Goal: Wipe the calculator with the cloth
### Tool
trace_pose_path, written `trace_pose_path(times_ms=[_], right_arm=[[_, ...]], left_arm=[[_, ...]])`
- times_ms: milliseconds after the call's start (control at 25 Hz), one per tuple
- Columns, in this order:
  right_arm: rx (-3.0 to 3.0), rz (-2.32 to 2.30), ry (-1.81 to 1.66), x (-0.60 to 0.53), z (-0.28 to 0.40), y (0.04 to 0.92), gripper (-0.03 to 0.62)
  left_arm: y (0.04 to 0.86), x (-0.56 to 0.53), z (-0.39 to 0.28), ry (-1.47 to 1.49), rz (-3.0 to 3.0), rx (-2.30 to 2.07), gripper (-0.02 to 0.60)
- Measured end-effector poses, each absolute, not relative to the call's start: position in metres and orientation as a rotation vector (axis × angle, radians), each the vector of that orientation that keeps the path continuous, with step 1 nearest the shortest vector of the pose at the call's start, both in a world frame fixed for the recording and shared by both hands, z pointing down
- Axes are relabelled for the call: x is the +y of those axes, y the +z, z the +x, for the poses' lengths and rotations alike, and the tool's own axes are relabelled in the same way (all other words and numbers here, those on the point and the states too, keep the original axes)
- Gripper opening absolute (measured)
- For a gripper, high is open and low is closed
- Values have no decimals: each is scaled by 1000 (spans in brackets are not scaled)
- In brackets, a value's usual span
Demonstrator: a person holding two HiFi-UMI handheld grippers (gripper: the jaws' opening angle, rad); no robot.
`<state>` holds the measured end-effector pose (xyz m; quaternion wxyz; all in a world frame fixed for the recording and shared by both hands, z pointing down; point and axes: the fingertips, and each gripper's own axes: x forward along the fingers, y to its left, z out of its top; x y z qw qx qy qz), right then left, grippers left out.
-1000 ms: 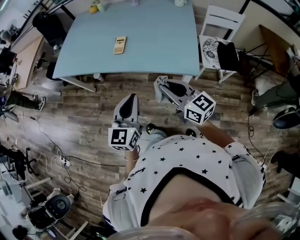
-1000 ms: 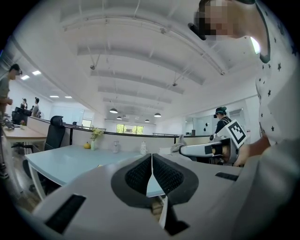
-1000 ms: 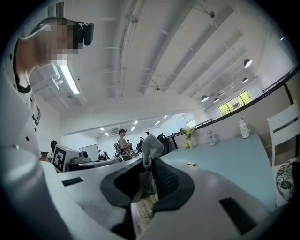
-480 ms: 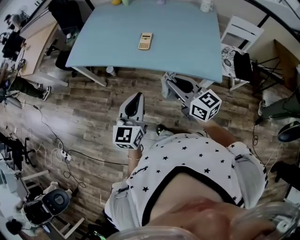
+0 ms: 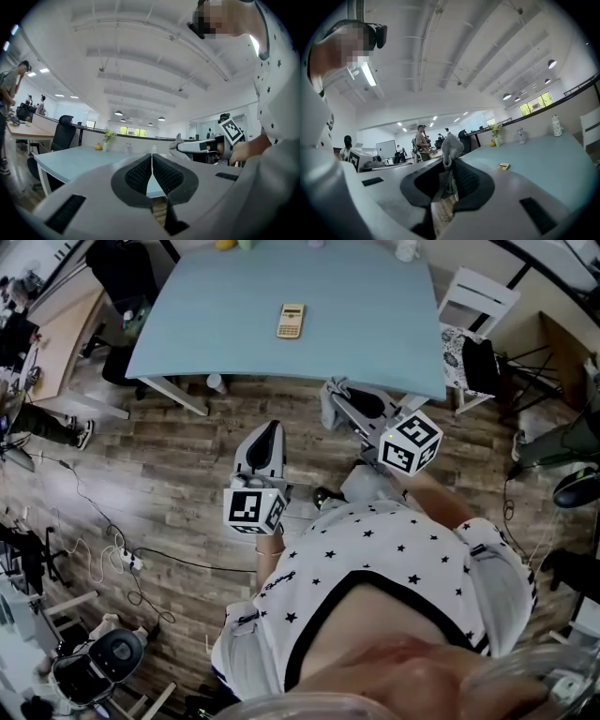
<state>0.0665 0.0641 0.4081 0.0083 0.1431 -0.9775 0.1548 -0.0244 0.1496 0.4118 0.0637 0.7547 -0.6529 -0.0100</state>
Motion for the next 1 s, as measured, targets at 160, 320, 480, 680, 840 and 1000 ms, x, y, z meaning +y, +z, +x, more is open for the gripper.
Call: trace_pose_path(times_ms=[160, 320, 480, 680, 840, 1000], right_arm=[[-3039, 421, 516, 57, 58, 414, 48], [-3037, 343, 530, 51, 33, 420, 48], [-3046, 276, 573, 40, 1, 422, 48], [-3057, 279, 641, 10, -30, 428, 48], [-3048, 330, 668, -24, -46, 434, 48], [-3044, 392, 689, -63, -61, 440, 48]], left_arm=[[416, 148, -25, -42, 2261, -1970, 31], [420, 151, -47, -35, 2189, -2033, 31], [423, 149, -77, 8, 2114, -2088, 31], [425, 126, -109, 75, 2101, -2098, 31], [425, 90, -128, 88, 2139, -2066, 31], [426, 50, -148, 101, 2173, -2042, 31]])
